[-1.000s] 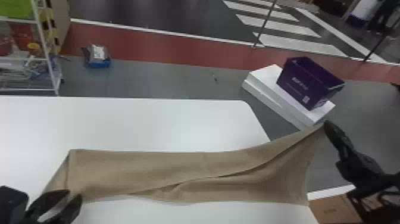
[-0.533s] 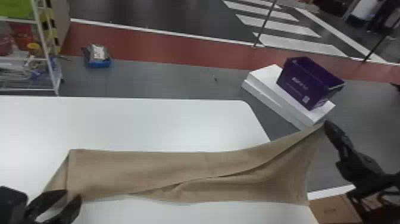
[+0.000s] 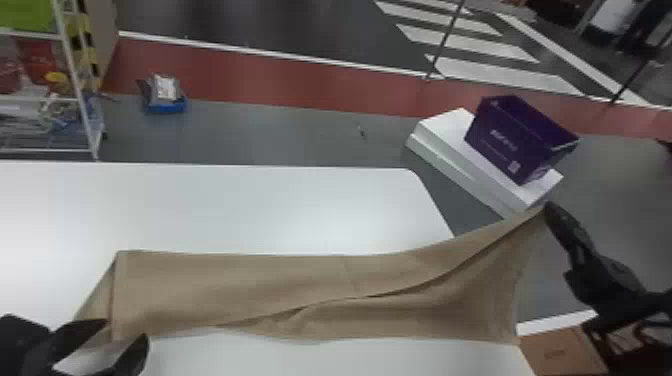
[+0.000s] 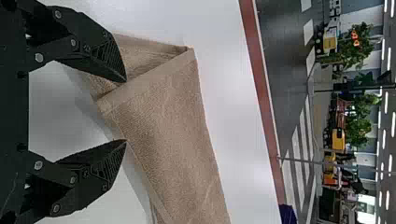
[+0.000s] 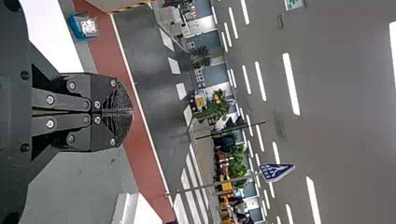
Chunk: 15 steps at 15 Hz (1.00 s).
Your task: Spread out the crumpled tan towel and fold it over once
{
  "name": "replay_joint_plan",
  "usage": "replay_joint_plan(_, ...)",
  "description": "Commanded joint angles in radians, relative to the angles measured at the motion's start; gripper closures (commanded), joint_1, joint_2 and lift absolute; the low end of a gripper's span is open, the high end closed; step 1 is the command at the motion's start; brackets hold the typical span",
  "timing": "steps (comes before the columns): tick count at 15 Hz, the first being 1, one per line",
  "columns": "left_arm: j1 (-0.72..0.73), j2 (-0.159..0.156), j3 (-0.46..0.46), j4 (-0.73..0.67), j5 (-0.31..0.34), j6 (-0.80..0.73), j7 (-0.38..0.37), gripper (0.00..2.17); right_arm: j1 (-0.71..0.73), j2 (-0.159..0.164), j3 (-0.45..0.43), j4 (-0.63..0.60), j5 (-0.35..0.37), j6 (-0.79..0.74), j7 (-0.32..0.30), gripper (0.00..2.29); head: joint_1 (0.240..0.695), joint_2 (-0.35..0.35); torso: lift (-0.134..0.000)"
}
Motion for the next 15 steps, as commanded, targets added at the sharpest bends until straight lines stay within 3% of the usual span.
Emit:
replay_joint_plan(1,-0.002,-0.003,-0.011,0.002,-0.002,0.000,0.000,0.52,0.000,0.001,0.000,0.000,0.000,0.000,0.000,1.77,0.695,-0.350,-0.124)
replay_joint_plan(6,-0.019,-0.006,-0.034,0.025,-0.019,0.000,0.006,0.52,0.000,0.001,-0.011,0.001,-0.005,0.003,0.011,1.77,0.695,-0.350,-0.124)
replay_joint_plan(7,-0.022,-0.006,-0.038,0.028,-0.022,0.000,0.009,0.69,0.000,0.001,-0.015,0.003,-0.012,0.003,0.011,1.77,0.695,-0.350,-0.124)
replay_joint_plan(9,-0.025,-0.007,-0.038,0.031,-0.022,0.000,0.011,0.77,0.000,0.001,-0.018,0.001,-0.016,0.003,0.015,1.77,0.695,-0.350,-0.124)
replay_joint_plan(11,-0.024,-0.007,-0.040,0.028,-0.024,0.000,0.012,0.99,0.000,0.001,-0.018,0.001,-0.019,0.003,0.015,1.77,0.695,-0.350,-0.124)
replay_joint_plan(15,-0.016,-0.003,-0.038,0.027,-0.031,-0.006,0.012,1.02,0.000,0.001,-0.017,0.001,-0.025,0.003,0.015,1.77,0.695,-0.350,-0.124)
